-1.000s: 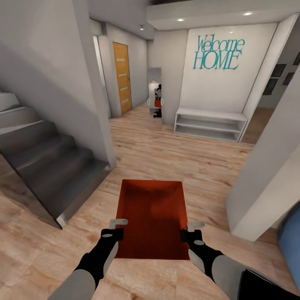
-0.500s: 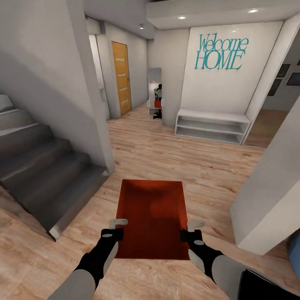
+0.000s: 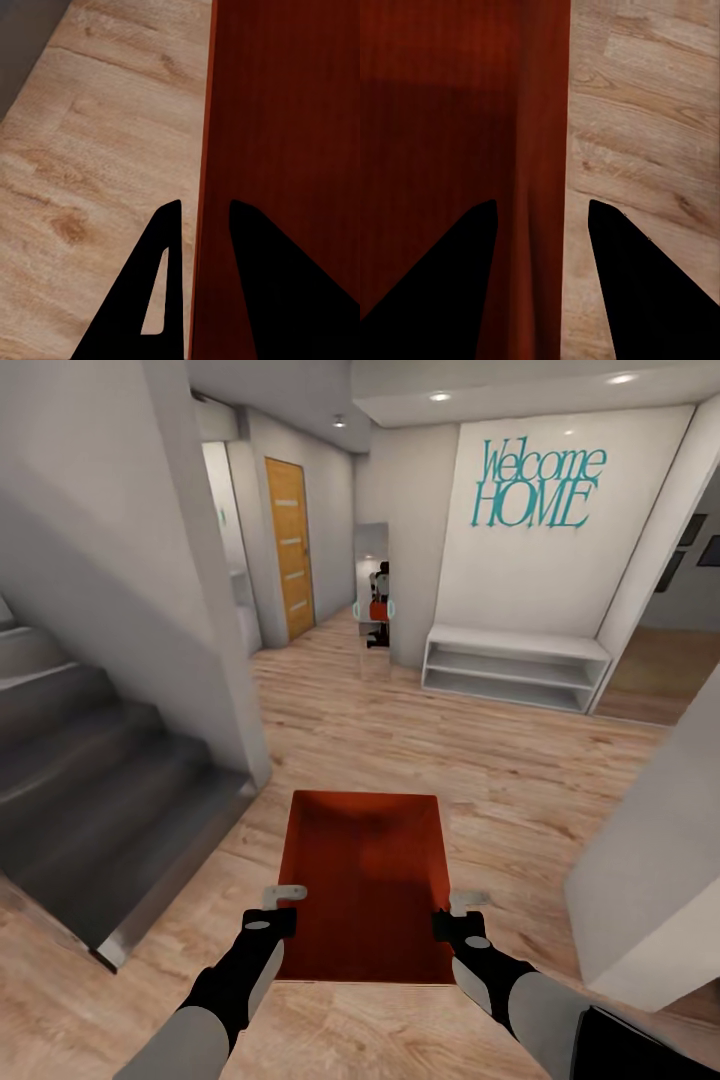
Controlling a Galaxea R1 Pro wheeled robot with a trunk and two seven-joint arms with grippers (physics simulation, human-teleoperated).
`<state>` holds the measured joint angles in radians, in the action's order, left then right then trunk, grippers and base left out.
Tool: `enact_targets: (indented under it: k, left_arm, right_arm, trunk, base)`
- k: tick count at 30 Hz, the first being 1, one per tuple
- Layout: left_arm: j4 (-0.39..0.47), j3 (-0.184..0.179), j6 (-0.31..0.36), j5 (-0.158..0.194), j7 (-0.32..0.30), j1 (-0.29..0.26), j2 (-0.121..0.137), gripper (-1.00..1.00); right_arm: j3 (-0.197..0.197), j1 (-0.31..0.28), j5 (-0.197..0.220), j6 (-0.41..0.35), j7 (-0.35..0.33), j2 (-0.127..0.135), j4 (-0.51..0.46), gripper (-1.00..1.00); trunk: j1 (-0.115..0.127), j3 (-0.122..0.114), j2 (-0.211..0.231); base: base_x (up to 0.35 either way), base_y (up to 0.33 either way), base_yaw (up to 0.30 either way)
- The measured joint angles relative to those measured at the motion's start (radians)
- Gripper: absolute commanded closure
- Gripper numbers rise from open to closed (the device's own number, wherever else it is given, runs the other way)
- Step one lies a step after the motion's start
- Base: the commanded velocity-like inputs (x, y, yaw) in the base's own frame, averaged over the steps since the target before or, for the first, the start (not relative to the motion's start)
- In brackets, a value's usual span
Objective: Move the two storage containers from the living room to the garage. In the garage, place one container on the floor and stack the other container on top of it (either order is fine).
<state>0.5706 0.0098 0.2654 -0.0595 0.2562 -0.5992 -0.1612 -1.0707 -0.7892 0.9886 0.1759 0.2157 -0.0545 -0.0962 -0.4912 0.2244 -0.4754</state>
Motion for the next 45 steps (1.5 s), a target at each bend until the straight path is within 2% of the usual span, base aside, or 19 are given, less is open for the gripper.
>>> enact_targets:
  k: [17, 45]
  left_arm:
    - [0.0, 0.0, 0.0, 0.0, 0.0, 0.0, 0.0, 1.0]
    - [0.0, 0.0, 0.0, 0.0, 0.0, 0.0, 0.0, 1.0]
  right_arm:
    - [0.0, 0.0, 0.0, 0.001, 0.0, -0.001, 0.001, 1.0]
    - [0.0, 0.0, 0.0, 0.001, 0.0, -0.001, 0.002, 1.0]
  trunk:
    - [0.0, 0.0, 0.0]
    - [0.0, 0.0, 0.0]
  base:
    - [0.322, 0.0, -0.139]
    - [0.322, 0.0, -0.004]
